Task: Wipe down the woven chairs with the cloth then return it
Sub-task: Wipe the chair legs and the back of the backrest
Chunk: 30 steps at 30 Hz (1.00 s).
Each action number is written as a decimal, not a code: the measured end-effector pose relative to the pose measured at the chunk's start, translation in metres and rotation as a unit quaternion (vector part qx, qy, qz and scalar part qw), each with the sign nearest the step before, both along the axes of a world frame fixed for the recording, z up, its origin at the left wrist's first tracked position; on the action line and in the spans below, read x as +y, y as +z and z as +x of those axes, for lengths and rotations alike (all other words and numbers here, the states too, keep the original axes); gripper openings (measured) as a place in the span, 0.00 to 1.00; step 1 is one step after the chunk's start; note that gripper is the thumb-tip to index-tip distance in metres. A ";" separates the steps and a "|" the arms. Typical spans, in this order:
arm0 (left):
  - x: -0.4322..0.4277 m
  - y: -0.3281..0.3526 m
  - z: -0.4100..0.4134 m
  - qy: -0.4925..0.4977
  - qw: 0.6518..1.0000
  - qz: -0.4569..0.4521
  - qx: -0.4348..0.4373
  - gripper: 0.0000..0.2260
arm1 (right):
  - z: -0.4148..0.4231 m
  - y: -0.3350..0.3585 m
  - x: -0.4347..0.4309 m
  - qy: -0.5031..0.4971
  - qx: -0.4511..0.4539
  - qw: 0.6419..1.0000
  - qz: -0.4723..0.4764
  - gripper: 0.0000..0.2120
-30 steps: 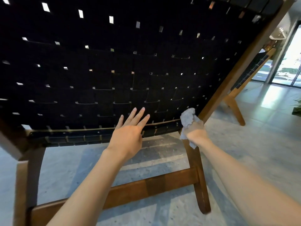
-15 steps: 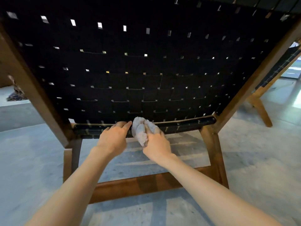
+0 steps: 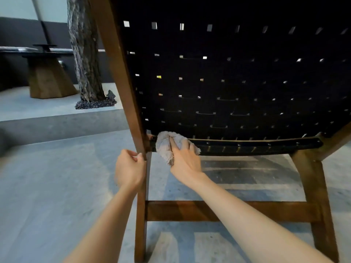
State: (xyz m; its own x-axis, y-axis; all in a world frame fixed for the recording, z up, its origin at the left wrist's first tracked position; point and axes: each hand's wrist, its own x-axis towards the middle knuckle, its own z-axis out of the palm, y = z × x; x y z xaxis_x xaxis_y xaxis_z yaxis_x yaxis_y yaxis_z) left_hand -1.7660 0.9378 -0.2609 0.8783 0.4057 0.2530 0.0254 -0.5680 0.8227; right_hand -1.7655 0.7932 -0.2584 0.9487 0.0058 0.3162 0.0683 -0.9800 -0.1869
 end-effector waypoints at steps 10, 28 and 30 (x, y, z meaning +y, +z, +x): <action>0.012 0.005 0.006 -0.154 0.974 -0.157 -0.047 0.32 | 0.006 0.057 0.047 0.102 -0.138 0.962 0.214 0.35; 0.053 0.034 -0.004 -0.281 0.950 -0.131 0.039 0.13 | 0.012 0.033 0.047 0.213 -0.009 0.942 0.257 0.53; 0.059 0.042 -0.007 -0.325 0.932 -0.139 0.082 0.19 | 0.007 0.041 0.033 0.247 0.031 0.946 0.209 0.58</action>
State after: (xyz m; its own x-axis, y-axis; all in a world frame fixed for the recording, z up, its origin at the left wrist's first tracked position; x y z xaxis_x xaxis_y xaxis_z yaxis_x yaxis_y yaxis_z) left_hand -1.7732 0.9968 -0.2194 0.9789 -0.1961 0.0578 -0.1113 -0.2736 0.9554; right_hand -1.7584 0.8264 -0.2174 0.8801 0.3398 0.3317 0.4740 -0.6715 -0.5696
